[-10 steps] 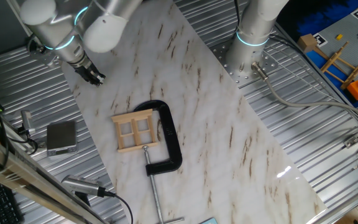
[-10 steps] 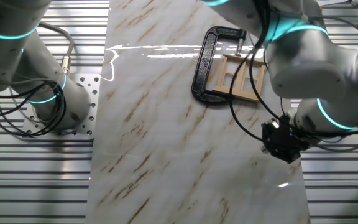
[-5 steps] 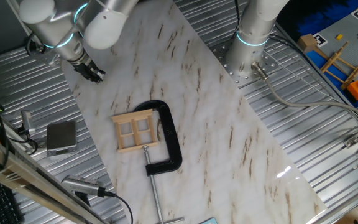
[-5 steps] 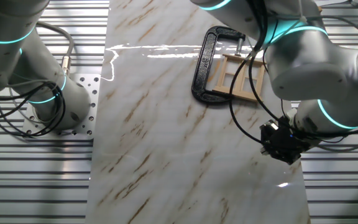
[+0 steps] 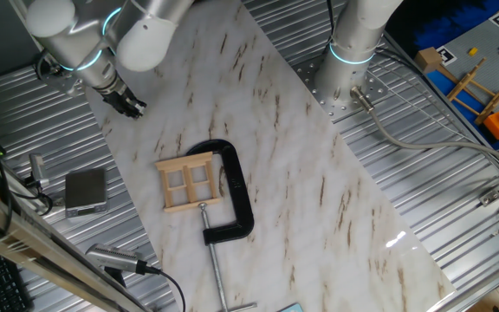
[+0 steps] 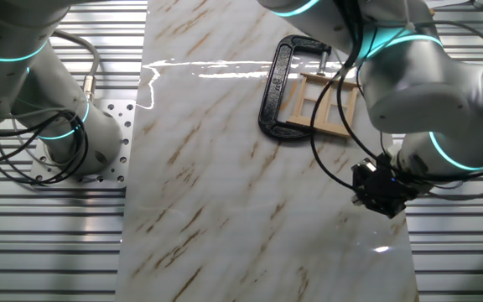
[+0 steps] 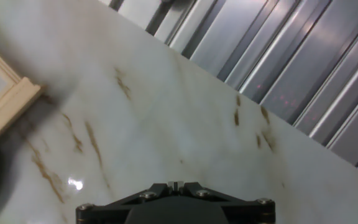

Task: Close a sliding window

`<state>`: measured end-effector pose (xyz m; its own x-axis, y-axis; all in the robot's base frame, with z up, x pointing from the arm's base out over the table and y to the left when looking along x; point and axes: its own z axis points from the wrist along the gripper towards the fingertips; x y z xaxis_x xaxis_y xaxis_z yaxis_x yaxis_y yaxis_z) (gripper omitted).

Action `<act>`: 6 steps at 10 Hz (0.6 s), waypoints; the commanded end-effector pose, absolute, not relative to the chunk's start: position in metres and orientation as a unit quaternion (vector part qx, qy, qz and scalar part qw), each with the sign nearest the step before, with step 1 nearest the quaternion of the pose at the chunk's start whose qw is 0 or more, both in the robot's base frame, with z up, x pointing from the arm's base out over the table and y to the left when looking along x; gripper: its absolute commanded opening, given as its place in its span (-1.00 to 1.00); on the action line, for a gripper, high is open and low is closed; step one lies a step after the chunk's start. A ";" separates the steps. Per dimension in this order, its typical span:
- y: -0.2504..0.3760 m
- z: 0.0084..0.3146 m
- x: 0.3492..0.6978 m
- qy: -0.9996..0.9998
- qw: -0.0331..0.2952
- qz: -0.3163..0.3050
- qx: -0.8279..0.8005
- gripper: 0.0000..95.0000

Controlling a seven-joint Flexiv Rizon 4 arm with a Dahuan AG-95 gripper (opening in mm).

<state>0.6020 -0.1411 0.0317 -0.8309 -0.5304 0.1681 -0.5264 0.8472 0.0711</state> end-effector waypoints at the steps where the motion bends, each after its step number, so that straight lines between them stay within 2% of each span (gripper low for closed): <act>1: -0.141 0.032 0.600 -0.968 0.091 -0.008 0.232 -1.00; 6: -0.138 0.029 0.598 -0.992 0.089 -0.003 0.086 -1.00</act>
